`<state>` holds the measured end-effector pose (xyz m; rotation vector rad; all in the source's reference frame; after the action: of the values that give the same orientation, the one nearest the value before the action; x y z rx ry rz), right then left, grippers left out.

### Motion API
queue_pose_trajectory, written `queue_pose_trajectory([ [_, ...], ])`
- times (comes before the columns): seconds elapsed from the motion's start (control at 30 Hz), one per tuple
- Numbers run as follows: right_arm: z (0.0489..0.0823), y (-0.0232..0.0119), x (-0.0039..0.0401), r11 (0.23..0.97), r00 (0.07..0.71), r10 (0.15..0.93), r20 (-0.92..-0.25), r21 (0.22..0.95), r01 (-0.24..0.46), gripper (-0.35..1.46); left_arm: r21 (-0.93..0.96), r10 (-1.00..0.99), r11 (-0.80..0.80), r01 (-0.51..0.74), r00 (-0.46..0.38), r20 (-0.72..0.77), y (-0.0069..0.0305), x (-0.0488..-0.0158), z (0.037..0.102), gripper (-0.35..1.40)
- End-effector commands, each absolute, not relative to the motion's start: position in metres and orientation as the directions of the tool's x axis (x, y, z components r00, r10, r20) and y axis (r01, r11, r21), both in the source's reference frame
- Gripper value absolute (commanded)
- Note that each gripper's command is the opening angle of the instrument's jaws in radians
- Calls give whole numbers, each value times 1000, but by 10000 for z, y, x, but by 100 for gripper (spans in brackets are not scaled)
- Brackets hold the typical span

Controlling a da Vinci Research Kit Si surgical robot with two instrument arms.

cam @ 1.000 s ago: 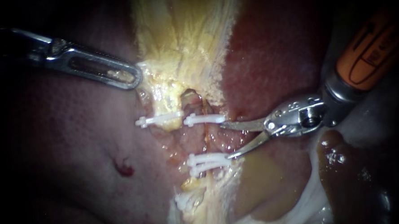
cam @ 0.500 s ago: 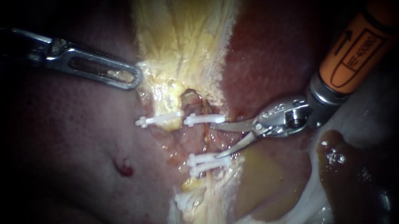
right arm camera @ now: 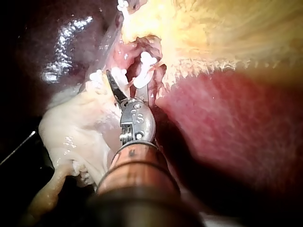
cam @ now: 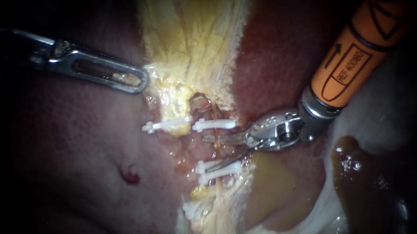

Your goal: Go to the cutting position right tube

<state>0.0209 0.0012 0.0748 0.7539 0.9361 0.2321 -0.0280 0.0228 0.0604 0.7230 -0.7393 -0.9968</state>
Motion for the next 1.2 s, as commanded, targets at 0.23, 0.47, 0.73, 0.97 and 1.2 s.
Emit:
queue_pose_trajectory([
  [0.23, 749, 14, 218, 671, 540, 566, -623, 728, 137, 113, 807, -912, 363, 465, 353, 208, 228, -281, 605, -35],
  [0.47, 748, 14, 214, 659, 530, 576, -622, 737, 148, 115, 807, -912, 364, 465, 353, 208, 228, -281, 605, -35],
  [0.73, 746, 15, 217, 645, 497, 603, -624, 748, 158, 116, 807, -912, 364, 465, 353, 208, 228, -281, 605, -35],
  [0.97, 752, 12, 228, 645, 477, 611, -632, 746, 162, 130, 807, -912, 364, 465, 353, 208, 228, -281, 605, -35],
  [1.2, 755, 8, 233, 647, 476, 609, -635, 744, 164, 136, 807, -912, 364, 465, 353, 208, 228, -281, 605, -35],
])
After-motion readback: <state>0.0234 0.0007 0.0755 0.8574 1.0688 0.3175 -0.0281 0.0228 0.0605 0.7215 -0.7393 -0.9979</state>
